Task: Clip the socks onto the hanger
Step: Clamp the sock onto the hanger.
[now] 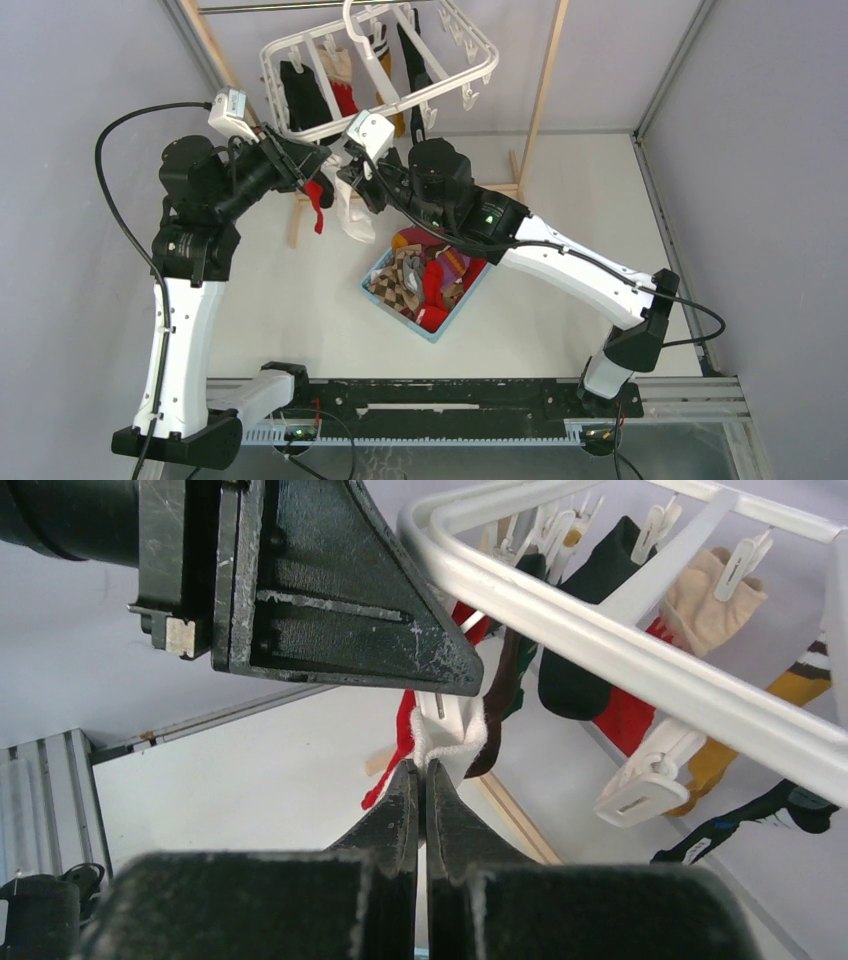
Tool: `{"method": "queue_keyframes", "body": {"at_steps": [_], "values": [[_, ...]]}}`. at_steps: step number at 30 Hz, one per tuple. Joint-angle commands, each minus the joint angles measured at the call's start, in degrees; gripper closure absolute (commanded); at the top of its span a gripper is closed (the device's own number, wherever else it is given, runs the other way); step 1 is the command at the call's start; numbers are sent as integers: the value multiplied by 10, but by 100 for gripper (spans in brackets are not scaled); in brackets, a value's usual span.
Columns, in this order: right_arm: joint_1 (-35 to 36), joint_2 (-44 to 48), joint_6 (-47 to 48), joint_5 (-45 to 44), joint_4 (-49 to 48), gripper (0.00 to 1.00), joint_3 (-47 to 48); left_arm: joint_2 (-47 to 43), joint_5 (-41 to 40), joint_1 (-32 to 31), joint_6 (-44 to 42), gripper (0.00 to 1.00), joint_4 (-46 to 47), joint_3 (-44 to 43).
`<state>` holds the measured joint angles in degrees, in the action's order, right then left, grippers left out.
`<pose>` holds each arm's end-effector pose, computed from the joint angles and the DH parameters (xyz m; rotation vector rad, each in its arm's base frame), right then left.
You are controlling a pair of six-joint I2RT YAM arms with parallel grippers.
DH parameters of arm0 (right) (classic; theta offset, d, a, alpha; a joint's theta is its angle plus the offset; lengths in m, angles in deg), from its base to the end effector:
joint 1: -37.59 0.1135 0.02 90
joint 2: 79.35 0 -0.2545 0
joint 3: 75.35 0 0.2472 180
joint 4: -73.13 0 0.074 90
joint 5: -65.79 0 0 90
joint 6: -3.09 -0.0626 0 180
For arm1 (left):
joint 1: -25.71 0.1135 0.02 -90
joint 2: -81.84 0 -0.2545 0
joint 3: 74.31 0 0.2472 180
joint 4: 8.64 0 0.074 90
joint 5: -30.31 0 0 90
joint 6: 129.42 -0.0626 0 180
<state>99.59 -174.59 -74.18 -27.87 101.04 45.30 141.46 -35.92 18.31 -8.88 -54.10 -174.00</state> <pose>0.1927 0.3538 0.4671 -0.9602 1.3406 0.6098 0.2062 -0.0522 0.4799 -0.0219 1.7270 -0.8395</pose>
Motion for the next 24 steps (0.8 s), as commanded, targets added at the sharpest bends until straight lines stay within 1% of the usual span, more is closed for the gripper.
{"method": "queue_keyframes", "body": {"at_steps": [1, 14, 16, 19, 22, 24], "values": [[6, 40, 2, -11, -43, 100, 6, -5, 11, -10, -29, 99, -29, -27], [6, 26, -1, -13, -40, 100, 7, -5, 9, -12, -28, 99, -28, -31], [5, 27, -1, -13, -38, 100, 8, -5, 9, -12, -28, 97, -29, -30], [5, 30, -5, -10, -38, 100, 7, -5, 7, -12, -27, 86, -28, -31], [2, 31, -8, -6, -41, 100, 8, -5, 6, -13, -26, 68, -28, -33], [2, 31, -9, -3, -42, 100, 8, -7, 4, -12, -27, 59, -29, -35]]}}
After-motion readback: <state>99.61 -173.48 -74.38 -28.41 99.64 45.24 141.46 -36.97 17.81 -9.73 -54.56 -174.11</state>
